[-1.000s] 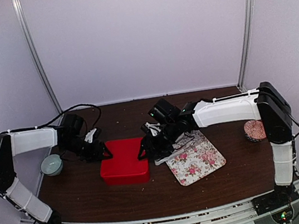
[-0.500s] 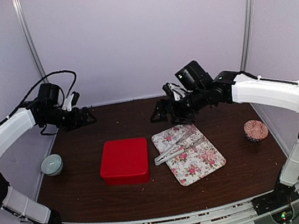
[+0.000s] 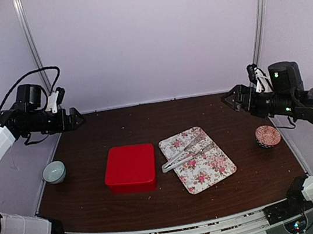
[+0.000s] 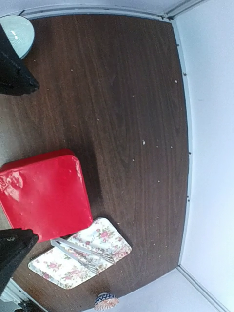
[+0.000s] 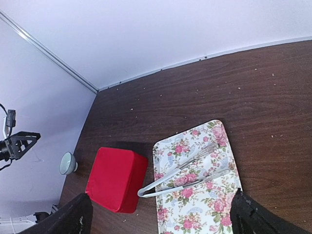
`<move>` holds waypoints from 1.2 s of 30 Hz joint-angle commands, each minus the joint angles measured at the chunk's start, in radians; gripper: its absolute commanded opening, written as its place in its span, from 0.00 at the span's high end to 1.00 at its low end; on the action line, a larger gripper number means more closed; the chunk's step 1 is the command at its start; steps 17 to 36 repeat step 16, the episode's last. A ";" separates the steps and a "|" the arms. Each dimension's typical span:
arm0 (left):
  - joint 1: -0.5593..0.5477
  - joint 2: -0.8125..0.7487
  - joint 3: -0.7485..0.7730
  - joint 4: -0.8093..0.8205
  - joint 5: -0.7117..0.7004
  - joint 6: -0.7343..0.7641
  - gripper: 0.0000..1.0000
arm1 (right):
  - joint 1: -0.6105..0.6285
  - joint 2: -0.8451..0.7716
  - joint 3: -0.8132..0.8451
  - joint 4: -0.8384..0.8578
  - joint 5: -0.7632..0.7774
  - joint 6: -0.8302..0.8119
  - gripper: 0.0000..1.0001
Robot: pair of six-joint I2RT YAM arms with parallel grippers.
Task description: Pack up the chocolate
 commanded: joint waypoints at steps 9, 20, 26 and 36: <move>0.006 -0.255 -0.289 -0.045 -0.134 -0.129 0.02 | -0.013 -0.364 -0.330 -0.056 0.084 0.071 0.00; 0.006 -0.270 -0.349 -0.043 -0.169 -0.169 0.02 | -0.013 -0.404 -0.381 -0.048 0.076 0.077 0.00; 0.006 -0.270 -0.349 -0.043 -0.169 -0.169 0.02 | -0.013 -0.404 -0.381 -0.048 0.076 0.077 0.00; 0.006 -0.270 -0.349 -0.043 -0.169 -0.169 0.02 | -0.013 -0.404 -0.381 -0.048 0.076 0.077 0.00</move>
